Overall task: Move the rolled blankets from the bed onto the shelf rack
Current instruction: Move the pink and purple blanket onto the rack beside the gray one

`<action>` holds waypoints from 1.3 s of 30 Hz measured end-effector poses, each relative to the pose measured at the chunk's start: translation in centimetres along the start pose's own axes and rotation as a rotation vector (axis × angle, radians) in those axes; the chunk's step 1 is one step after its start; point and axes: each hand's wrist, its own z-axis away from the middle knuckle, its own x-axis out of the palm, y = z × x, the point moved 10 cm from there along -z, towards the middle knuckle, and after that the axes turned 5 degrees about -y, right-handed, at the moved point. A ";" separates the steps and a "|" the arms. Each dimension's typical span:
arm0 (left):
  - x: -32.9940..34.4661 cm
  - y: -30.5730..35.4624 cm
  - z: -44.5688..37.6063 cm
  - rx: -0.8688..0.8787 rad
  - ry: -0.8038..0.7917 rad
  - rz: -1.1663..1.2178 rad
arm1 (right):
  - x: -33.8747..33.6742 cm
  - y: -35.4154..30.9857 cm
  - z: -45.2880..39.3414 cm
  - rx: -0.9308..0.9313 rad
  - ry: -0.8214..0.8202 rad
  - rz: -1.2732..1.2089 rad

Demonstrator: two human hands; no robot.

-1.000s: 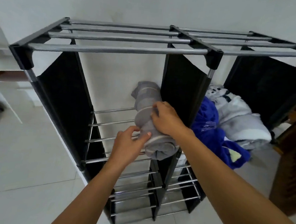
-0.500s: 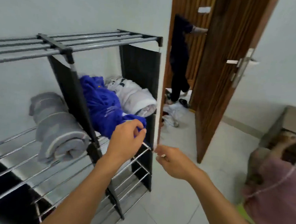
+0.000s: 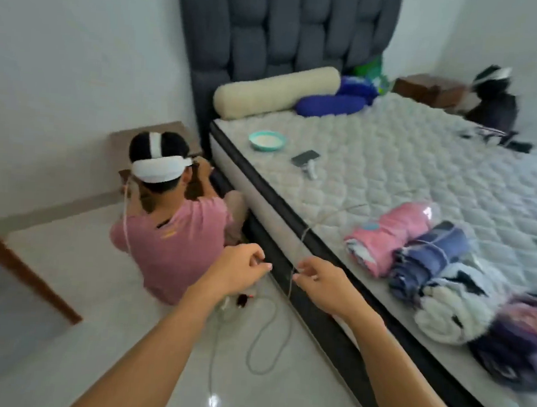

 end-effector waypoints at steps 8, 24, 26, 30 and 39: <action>18.1 15.5 -11.3 -0.132 -0.567 0.679 | -14.6 19.5 6.0 0.445 0.434 -0.215; 43.8 27.4 -12.0 -0.574 -1.443 0.432 | -20.6 41.9 19.6 1.082 0.891 -0.592; 45.6 28.2 -11.1 -0.664 -1.491 0.468 | -20.6 44.4 20.9 1.128 0.904 -0.645; 48.9 30.0 -11.4 -0.794 -1.421 0.564 | -22.8 49.6 19.4 1.113 0.844 -0.735; 54.4 32.1 -13.3 -0.912 -1.357 0.508 | -31.4 58.5 12.6 1.010 0.733 -0.687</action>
